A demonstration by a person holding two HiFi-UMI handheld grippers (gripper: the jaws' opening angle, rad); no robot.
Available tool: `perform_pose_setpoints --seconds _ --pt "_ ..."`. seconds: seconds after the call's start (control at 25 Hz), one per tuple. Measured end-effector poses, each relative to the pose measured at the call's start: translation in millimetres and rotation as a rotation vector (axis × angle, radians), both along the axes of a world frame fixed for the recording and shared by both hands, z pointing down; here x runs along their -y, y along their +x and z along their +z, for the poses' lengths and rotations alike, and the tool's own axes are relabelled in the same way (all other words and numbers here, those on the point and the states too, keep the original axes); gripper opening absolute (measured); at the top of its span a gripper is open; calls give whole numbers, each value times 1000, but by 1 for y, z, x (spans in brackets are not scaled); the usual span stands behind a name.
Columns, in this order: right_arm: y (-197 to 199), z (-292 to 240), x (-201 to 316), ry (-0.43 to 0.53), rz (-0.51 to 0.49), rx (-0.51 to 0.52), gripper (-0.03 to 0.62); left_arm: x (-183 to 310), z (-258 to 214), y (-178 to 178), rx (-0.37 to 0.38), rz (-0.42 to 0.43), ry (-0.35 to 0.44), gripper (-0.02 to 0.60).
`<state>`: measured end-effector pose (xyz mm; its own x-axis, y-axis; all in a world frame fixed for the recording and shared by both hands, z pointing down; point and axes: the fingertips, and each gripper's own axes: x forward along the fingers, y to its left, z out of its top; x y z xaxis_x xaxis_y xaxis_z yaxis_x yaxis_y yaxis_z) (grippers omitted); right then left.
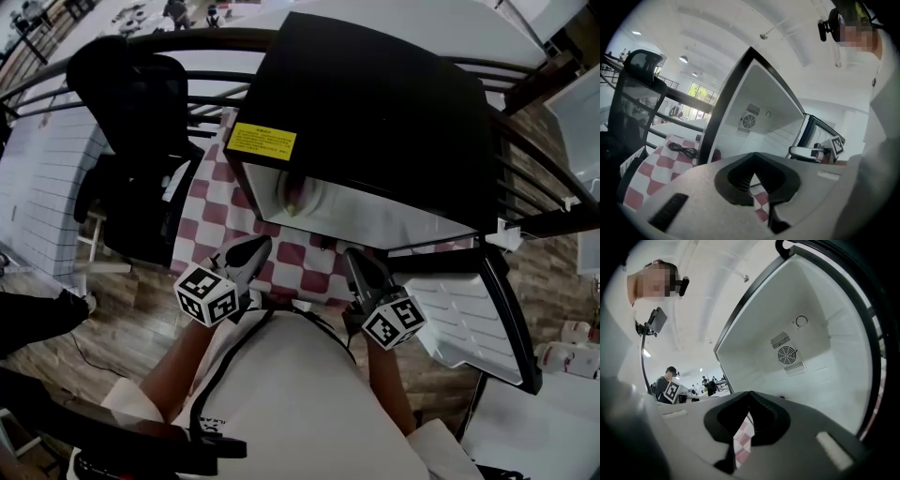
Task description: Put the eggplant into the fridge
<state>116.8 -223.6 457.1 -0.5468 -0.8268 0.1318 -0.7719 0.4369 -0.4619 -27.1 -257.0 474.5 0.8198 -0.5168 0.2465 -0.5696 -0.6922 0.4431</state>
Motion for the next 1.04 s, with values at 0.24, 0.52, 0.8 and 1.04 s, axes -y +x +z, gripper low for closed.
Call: perform_pose_setpoints --seconds 0.24,0.52,0.8,1.04 --pt "-3 1 3 13 -24 -67 6 2 -3 -1 0 9 17 5" --pt "-10 1 6 19 -30 -79 6 2 3 2 2 35 7 5" --pt "-12 4 9 17 -31 -90 6 1 10 3 14 55 -1 5" --pt "-14 12 13 2 -35 -93 6 2 14 4 23 60 -9 5"
